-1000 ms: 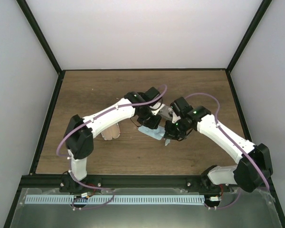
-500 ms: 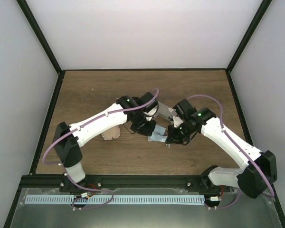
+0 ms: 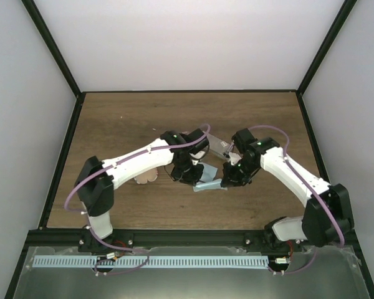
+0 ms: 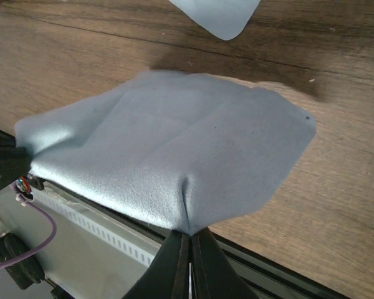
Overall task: Organize the sunglasses
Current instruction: Adjust the glasses cleaning cloth at the center of the board.
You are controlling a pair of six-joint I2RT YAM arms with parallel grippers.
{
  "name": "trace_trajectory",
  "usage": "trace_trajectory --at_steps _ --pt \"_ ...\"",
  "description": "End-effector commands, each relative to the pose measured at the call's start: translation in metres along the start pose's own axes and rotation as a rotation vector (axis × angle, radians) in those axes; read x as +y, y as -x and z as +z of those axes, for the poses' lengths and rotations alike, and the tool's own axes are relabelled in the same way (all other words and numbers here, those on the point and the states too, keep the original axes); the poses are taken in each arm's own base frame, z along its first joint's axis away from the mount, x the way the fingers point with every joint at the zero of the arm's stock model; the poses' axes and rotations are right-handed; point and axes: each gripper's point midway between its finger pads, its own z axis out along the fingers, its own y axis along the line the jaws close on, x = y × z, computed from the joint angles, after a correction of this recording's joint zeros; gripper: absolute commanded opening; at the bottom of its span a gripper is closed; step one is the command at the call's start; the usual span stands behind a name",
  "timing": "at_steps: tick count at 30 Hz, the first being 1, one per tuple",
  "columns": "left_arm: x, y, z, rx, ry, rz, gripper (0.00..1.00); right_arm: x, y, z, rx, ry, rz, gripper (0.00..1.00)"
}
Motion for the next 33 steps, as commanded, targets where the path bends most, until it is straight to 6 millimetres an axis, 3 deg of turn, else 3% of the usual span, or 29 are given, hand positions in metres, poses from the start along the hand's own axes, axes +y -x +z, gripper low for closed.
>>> trace_trajectory --at_steps 1,8,18,24,30,33 --pt "0.007 0.015 0.022 0.029 0.039 -0.004 0.04 -0.009 0.013 0.010 0.010 -0.004 -0.033 0.01" --pt "0.014 0.046 0.039 0.018 0.059 -0.016 0.04 -0.023 0.032 0.018 0.004 -0.053 -0.035 0.01" --pt "0.029 0.085 0.034 -0.037 0.047 -0.065 0.04 -0.048 0.059 0.015 -0.048 -0.157 0.004 0.01" --pt "0.020 0.095 0.038 -0.034 0.009 -0.058 0.04 -0.052 0.074 0.007 -0.086 -0.209 -0.005 0.01" --pt "0.016 0.097 0.038 -0.044 -0.008 -0.043 0.04 -0.052 0.082 0.013 -0.073 -0.206 -0.006 0.01" --pt "0.009 0.101 0.035 -0.079 -0.048 -0.020 0.19 -0.054 0.083 0.017 -0.068 -0.212 -0.003 0.01"
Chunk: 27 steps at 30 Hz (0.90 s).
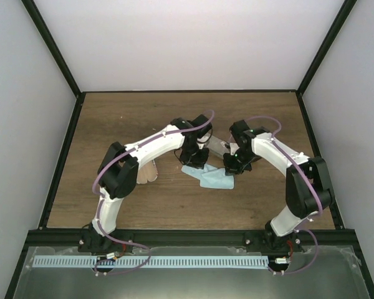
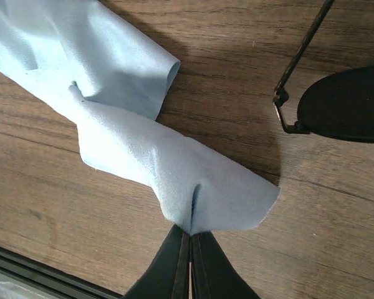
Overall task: Organize the sunglasses
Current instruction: Adjust the glasses cleaning cloth at the center of the board.
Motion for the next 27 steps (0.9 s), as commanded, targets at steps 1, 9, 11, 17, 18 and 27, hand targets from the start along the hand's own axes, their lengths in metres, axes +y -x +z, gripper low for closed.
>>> trace_trajectory --at_steps 1,9,11,17,18,27 --pt "-0.015 0.009 -0.004 -0.052 -0.074 0.045 0.26 -0.001 0.014 -0.004 -0.031 -0.012 -0.012 0.01" --pt "-0.018 0.012 0.003 -0.064 -0.096 0.080 0.74 -0.007 0.006 0.002 -0.011 -0.029 0.006 0.02" --pt "-0.021 0.012 0.003 -0.060 -0.111 0.093 0.78 -0.014 -0.001 0.009 0.009 -0.049 0.020 0.02" --pt "-0.032 0.004 -0.003 -0.022 -0.169 0.122 0.32 -0.021 -0.011 0.021 0.038 -0.059 0.046 0.01" --pt "-0.033 -0.001 -0.002 0.004 -0.173 0.122 0.20 -0.021 -0.012 0.023 0.042 -0.055 0.048 0.01" --pt "-0.041 -0.011 0.002 0.068 -0.208 0.103 0.05 -0.016 -0.014 0.028 0.059 -0.020 0.044 0.01"
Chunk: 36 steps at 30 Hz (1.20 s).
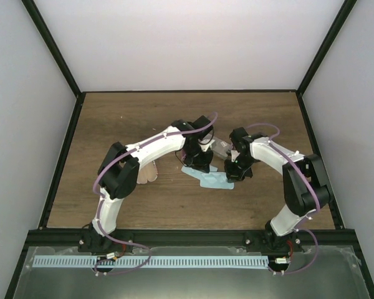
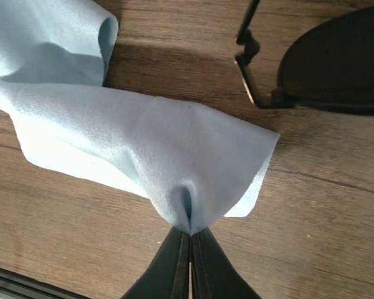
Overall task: Organize the sunglasses
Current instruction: Adjust the glasses cleaning cloth at the center of the board.
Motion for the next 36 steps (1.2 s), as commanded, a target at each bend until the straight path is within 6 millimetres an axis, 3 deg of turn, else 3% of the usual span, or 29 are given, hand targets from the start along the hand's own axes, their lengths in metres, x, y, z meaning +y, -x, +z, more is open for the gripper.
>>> trace_trajectory --at_steps 1,7,13,16,20,22,31,36 --pt "-0.006 -0.002 0.003 0.022 -0.023 -0.006 0.09 0.003 0.003 0.001 -0.003 0.030 0.004 0.01" --pt "-0.002 0.000 0.006 0.008 -0.010 -0.012 0.43 0.005 -0.009 0.003 0.018 0.057 0.013 0.01" --pt "0.001 0.002 0.008 0.007 -0.004 -0.015 0.48 -0.001 -0.022 0.013 0.048 0.057 0.034 0.01" --pt "0.001 0.001 0.009 0.012 -0.009 -0.014 0.60 0.001 -0.017 0.006 0.020 0.056 0.030 0.01" --pt "0.000 0.002 0.012 0.018 -0.019 -0.015 0.88 0.006 -0.002 -0.008 -0.031 0.047 0.014 0.01" --pt "0.000 0.003 0.013 0.014 -0.020 -0.016 0.96 0.006 0.001 -0.007 -0.025 0.044 0.008 0.01" --pt "0.003 0.006 0.012 -0.005 -0.001 -0.030 0.93 0.004 -0.013 0.004 0.014 0.064 0.005 0.01" --pt "0.004 0.006 0.015 0.001 -0.002 -0.037 0.79 0.006 -0.015 0.001 -0.003 0.082 0.003 0.01"
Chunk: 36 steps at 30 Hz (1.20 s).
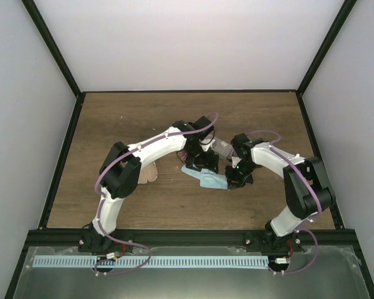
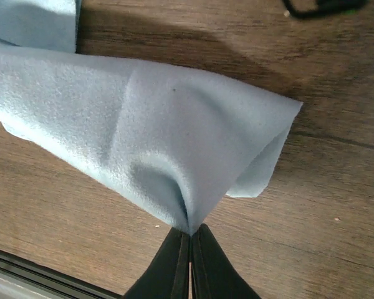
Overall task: Organize the sunglasses
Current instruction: Adjust the glasses cleaning cloth at the center of the board.
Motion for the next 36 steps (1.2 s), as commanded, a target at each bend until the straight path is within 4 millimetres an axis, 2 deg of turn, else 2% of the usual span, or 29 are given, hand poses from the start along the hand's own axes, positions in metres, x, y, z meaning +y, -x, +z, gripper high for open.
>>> trace_trajectory --at_steps 1,4,6,8,11,12,13,15,16,17,19,24,29,30,31,32,33,36 --pt "0.004 0.000 0.007 0.014 0.000 -0.013 0.74 0.008 0.007 -0.015 -0.062 0.032 -0.019 0.01" --pt "-0.001 -0.002 0.006 0.024 -0.023 -0.007 0.58 0.020 0.021 -0.034 -0.129 0.055 -0.045 0.01" --pt "-0.004 0.000 0.002 0.011 -0.034 0.002 0.39 0.030 0.030 -0.047 -0.167 0.079 -0.064 0.01" --pt "-0.008 0.006 -0.006 -0.030 -0.031 0.020 0.25 0.038 0.038 -0.060 -0.200 0.095 -0.079 0.01" --pt "-0.017 0.020 -0.028 -0.125 -0.030 0.054 0.20 0.043 0.045 -0.068 -0.218 0.101 -0.091 0.01" --pt "-0.024 0.023 -0.034 -0.150 -0.050 0.072 0.22 0.044 0.047 -0.068 -0.216 0.102 -0.094 0.01" --pt "-0.032 0.024 -0.040 -0.168 -0.078 0.093 0.30 0.045 0.048 -0.068 -0.216 0.104 -0.096 0.01" --pt "-0.041 0.023 -0.048 -0.191 -0.105 0.132 0.68 0.047 0.049 -0.067 -0.211 0.114 -0.098 0.01" --pt "-0.043 0.020 -0.049 -0.199 -0.096 0.161 0.80 0.048 0.049 -0.066 -0.205 0.118 -0.097 0.01" --pt "-0.042 0.018 -0.050 -0.215 -0.061 0.197 0.86 0.048 0.050 -0.065 -0.202 0.122 -0.098 0.01" --pt "-0.032 0.018 -0.056 -0.303 0.075 0.277 0.90 0.049 0.051 -0.062 -0.192 0.130 -0.098 0.01" --pt "-0.001 0.006 -0.055 -0.412 0.175 0.304 0.89 0.051 0.059 -0.051 -0.169 0.144 -0.084 0.01" --pt "0.012 0.007 -0.062 -0.444 0.248 0.303 0.87 0.050 0.085 -0.047 -0.200 0.105 -0.072 0.04" --pt "0.013 0.009 -0.063 -0.448 0.257 0.306 0.86 0.050 0.091 -0.047 -0.210 0.103 -0.065 0.14" --pt "0.014 0.010 -0.064 -0.455 0.266 0.305 0.84 0.050 0.096 -0.047 -0.219 0.101 -0.058 0.37" --pt "0.016 0.011 -0.066 -0.463 0.280 0.299 0.81 0.051 0.100 -0.049 -0.230 0.097 -0.051 0.46" --pt "0.019 0.012 -0.068 -0.473 0.298 0.284 0.77 0.052 0.103 -0.053 -0.246 0.097 -0.048 0.49" --pt "0.038 0.014 -0.078 -0.495 0.339 0.178 0.71 0.052 0.104 -0.066 -0.296 0.083 -0.035 0.49"
